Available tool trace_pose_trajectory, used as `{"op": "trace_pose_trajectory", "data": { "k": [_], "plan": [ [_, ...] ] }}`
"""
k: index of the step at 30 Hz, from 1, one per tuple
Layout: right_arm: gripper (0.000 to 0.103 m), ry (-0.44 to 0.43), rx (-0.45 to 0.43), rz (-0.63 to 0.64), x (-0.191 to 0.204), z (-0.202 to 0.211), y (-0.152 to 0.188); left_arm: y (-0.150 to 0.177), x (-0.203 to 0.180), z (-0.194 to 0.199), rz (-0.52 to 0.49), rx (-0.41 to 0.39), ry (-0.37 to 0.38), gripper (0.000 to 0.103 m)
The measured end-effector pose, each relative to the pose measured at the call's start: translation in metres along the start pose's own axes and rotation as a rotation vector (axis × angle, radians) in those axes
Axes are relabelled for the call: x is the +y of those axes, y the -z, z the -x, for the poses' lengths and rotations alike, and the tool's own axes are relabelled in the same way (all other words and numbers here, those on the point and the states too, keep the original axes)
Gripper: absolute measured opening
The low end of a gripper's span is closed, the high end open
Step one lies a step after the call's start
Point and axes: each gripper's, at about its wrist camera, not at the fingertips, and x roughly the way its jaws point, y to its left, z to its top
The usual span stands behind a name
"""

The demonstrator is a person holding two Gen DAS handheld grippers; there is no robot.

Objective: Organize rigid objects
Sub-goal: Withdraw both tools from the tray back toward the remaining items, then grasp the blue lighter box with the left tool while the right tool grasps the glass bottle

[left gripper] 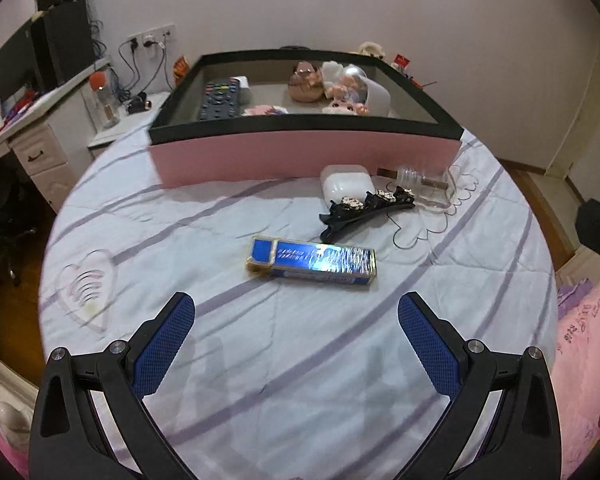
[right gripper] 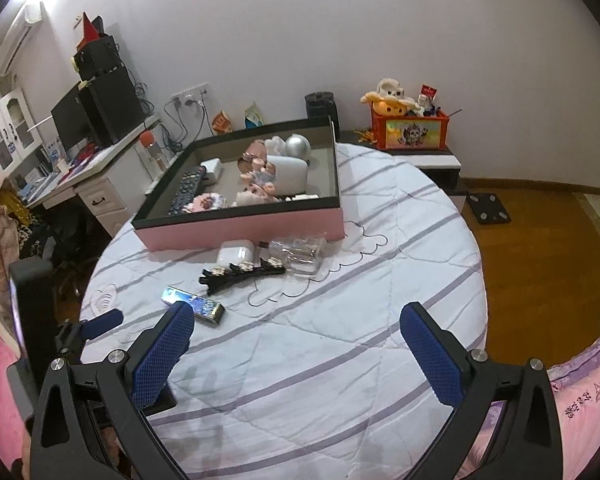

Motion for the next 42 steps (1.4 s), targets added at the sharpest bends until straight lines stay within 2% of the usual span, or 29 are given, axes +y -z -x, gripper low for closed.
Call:
{"op": "trace_pose_trajectory", "data": {
  "k": [9,16,18,20,26,32,38,41,42],
  "plan": [
    [0.103,0.019,0.056,-0.027,-0.017,-0.031,-0.002,-0.011,-0.005,-0.044,-0.021,0.038,-0.039,0.103],
    [0.103,0.012,0.082,-0.045,-0.023,-0.053,-0.008,-0.014,0.002,-0.044,-0.005,0.027,-0.003,0.102],
    [0.103,0.007,0.087,-0.046,-0.022,-0.059,-0.011,-0.014,0.003,-0.043,-0.008,0.018,-0.003,0.097],
    [0.103,0.0,0.095,-0.052,-0.02,-0.068,-0.015,-0.013,0.003,-0.04,-0.016,0.005,-0.002,0.084],
    [0.103,-0.001,0.104,-0.056,-0.015,-0.093,-0.029,-0.012,0.012,-0.036,-0.005,-0.007,0.039,0.084],
    [0.102,0.021,0.134,-0.042,-0.004,-0.125,-0.038,-0.012,0.019,-0.031,-0.002,-0.01,0.024,0.084],
    [0.085,0.057,0.162,-0.013,0.004,-0.149,-0.034,-0.014,0.03,-0.028,0.013,-0.017,0.006,0.084],
    [0.073,0.071,0.152,0.014,0.006,-0.152,-0.032,-0.014,0.033,-0.027,0.019,-0.019,0.005,0.084],
    [0.072,0.063,0.149,0.02,0.008,-0.151,-0.032,-0.014,0.034,-0.026,0.021,-0.021,0.006,0.084]
  ]
}}
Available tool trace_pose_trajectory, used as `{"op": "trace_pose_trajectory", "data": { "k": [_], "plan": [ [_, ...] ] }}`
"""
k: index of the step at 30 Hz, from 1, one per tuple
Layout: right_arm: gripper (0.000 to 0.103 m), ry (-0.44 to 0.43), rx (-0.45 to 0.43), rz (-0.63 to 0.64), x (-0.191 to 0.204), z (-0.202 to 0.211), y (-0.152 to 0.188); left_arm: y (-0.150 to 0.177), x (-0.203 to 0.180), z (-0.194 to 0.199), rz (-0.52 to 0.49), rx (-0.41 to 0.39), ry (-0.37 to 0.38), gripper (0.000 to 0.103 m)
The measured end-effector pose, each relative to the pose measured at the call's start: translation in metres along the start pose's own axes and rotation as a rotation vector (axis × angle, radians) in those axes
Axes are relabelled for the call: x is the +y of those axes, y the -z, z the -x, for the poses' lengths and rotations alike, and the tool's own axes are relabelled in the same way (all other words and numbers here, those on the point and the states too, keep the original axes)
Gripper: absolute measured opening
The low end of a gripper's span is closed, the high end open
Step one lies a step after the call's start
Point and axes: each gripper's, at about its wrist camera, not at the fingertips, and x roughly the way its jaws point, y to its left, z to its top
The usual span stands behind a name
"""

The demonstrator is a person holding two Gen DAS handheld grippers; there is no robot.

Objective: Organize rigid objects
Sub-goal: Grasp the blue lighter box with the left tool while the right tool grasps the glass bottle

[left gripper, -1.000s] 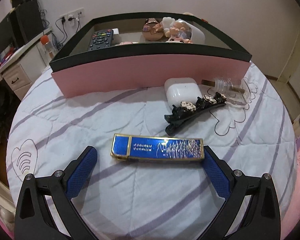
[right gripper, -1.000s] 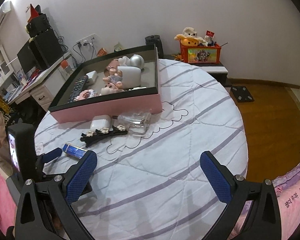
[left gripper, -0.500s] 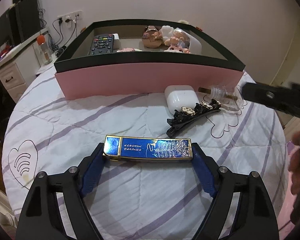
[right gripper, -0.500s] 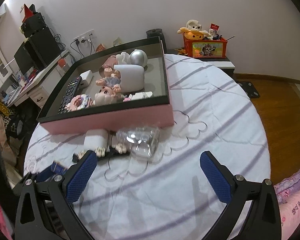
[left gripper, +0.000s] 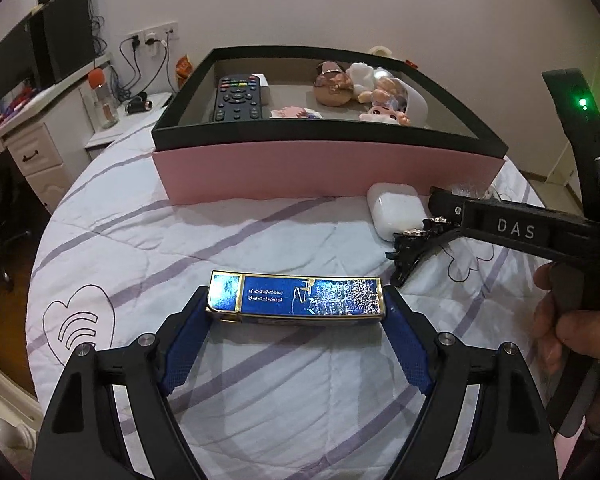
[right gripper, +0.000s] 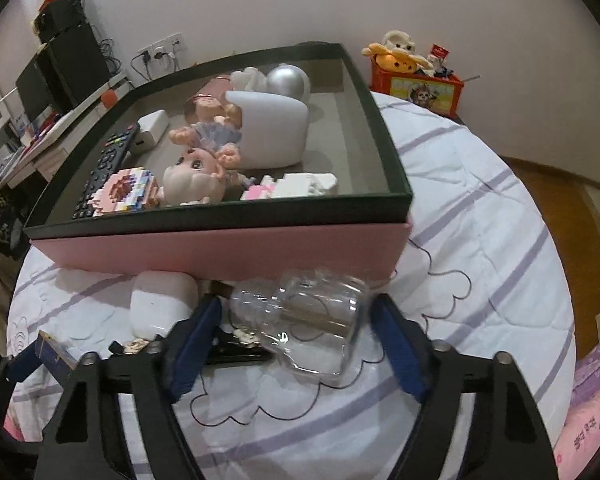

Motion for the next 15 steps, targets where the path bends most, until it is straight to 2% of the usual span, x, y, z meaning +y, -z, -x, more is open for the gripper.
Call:
{"op": "trace_pose_trajectory", "data": {
  "k": [4,5,6,15],
  "plan": [
    [0.071,-0.013,-0.004,0.007,0.0,0.005,0.003,-0.001,0.001,0.006,0.001,-0.015,0.004,0.084],
    [0.07,-0.017,-0.008,0.006,-0.001,0.009,0.004,-0.001,0.002,0.009,0.0,-0.021,0.004,0.084],
    [0.064,-0.019,-0.014,0.006,-0.001,0.012,0.005,-0.001,0.002,0.011,0.0,-0.025,0.005,0.084],
    [0.064,-0.045,-0.053,-0.001,-0.004,0.041,0.003,-0.015,0.008,0.035,-0.005,-0.079,0.0,0.084]
  ]
}}
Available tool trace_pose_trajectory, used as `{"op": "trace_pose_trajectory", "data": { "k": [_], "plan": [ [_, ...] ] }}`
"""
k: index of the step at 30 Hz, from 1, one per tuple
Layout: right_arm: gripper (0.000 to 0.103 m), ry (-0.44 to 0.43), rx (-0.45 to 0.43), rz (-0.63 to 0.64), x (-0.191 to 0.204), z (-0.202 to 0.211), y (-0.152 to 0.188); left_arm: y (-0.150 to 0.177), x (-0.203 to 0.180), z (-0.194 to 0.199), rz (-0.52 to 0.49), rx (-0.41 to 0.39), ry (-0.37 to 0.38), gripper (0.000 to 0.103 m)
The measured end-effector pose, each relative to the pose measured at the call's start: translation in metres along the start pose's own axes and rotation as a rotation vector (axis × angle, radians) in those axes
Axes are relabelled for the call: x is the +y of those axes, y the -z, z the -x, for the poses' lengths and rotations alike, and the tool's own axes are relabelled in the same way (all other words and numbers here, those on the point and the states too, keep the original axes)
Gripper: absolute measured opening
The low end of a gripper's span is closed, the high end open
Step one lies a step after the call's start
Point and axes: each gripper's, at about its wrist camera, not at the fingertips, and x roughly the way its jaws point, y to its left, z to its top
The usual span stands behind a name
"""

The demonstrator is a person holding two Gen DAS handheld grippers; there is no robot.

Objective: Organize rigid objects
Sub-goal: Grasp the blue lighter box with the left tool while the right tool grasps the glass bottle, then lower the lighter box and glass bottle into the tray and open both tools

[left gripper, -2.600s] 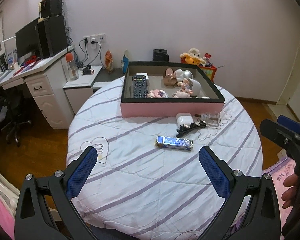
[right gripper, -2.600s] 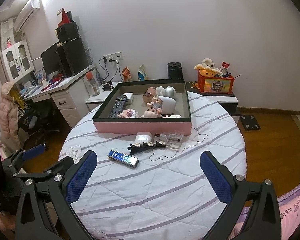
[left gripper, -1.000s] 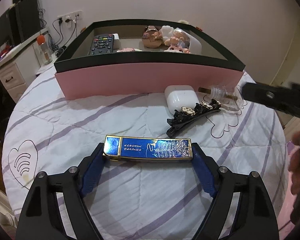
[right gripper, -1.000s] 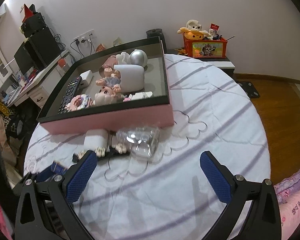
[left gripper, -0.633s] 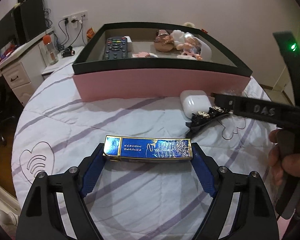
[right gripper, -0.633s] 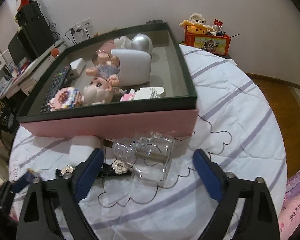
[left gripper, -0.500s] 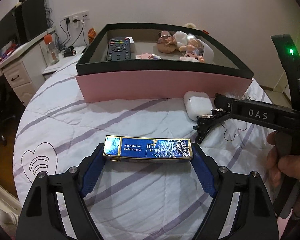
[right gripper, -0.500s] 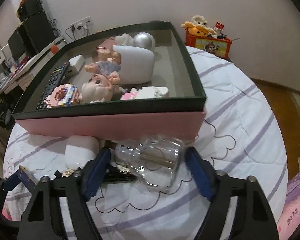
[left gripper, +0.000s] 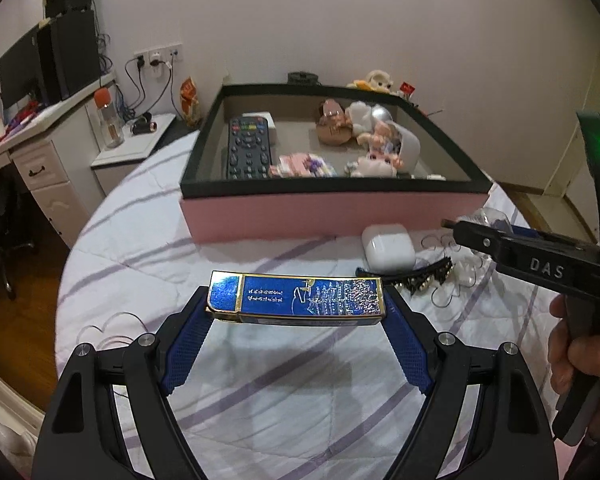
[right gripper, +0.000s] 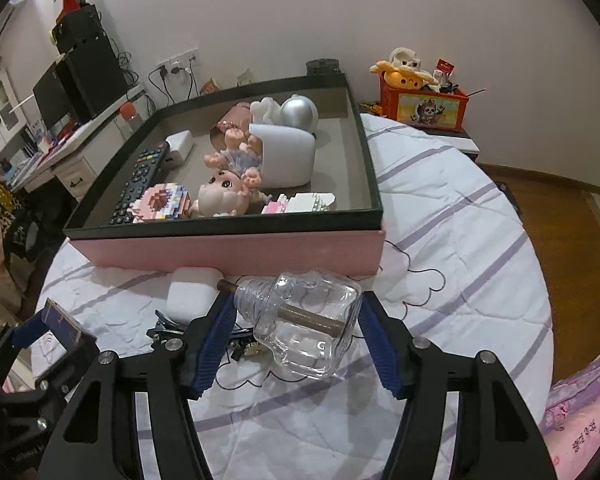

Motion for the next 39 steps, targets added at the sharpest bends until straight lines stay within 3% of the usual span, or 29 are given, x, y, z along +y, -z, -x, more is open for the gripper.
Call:
{"op": "trace_pose_trajectory", "data": {
  "k": [8,17,27,39],
  "plan": [
    [0.064,-0.036,-0.074,-0.002,0.004,0.033,-0.019,-0.033,0.006,0.021,-0.009,-0.065,0.006,0.084],
    [0.064,-0.055,-0.145,0.046,0.017,0.048,-0.068,-0.107,0.006,0.015,-0.023,-0.126,0.007,0.084],
    [0.064,-0.08,-0.128,0.042,0.011,0.008,-0.138,-0.167,-0.002,-0.055,-0.037,-0.066,0.016,0.084],
    [0.064,-0.1,-0.028,0.009,-0.003,-0.063,-0.17,-0.174,-0.008,-0.12,-0.069,0.031,0.0,0.084]
  ]
}}
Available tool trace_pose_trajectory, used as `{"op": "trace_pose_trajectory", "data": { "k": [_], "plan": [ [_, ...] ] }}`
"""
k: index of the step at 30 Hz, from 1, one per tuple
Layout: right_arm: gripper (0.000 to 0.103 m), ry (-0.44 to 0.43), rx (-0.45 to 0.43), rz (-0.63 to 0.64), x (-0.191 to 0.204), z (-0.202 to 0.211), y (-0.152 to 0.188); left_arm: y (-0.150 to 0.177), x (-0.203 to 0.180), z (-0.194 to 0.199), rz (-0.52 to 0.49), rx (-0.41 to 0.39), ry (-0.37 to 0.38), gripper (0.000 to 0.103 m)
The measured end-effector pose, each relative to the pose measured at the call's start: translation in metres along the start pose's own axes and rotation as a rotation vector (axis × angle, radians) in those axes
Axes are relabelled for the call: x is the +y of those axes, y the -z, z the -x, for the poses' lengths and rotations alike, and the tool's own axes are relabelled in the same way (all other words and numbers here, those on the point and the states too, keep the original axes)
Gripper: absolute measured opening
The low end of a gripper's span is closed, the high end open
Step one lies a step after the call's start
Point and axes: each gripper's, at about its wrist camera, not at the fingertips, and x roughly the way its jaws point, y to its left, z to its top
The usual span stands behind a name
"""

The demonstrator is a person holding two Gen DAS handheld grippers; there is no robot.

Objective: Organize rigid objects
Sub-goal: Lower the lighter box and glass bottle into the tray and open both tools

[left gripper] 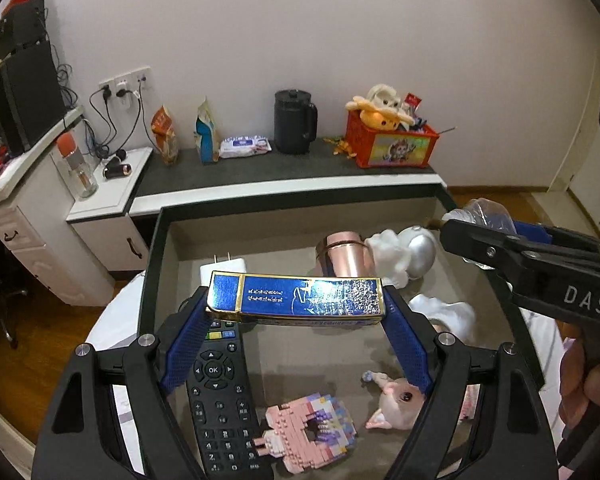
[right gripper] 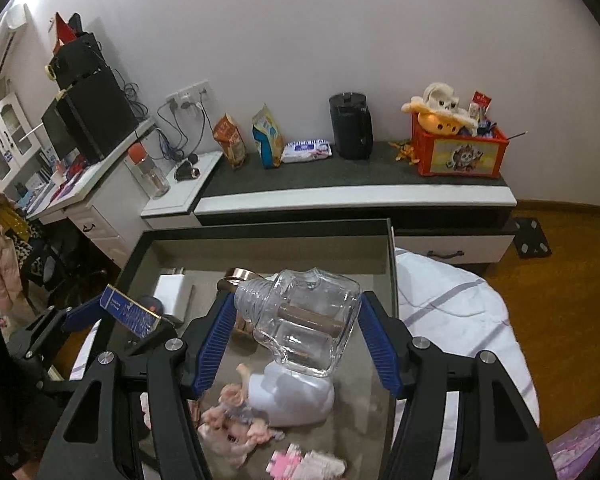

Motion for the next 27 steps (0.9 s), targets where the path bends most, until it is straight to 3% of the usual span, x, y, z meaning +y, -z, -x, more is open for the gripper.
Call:
{"op": "trace_pose_trajectory", "data": {
  "k": [12,15,21,23,27],
  "plan": [
    [0.065,0.016,0.079,-0.01,-0.006,-0.029,0.008,0.002,0.002,-0.033,-0.024,0.125,-0.025,0.086],
    [0.078,0.008,0.076,-0.026,-0.009,-0.028,0.009,0.003,-0.002,-0.035,-0.042,0.143,-0.048,0.094],
    [0.086,-0.024,0.07,-0.066,-0.011,-0.019,0.011,0.006,0.0,-0.02,-0.03,0.13,-0.058,0.098],
    [0.101,-0.021,0.066,-0.069,-0.009,-0.014,0.013,0.007,0.001,-0.009,-0.017,0.107,-0.055,0.098],
    [0.103,-0.025,0.038,-0.071,-0.003,0.002,0.016,0.011,0.001,0.021,-0.012,0.053,-0.062,0.103]
  ]
}}
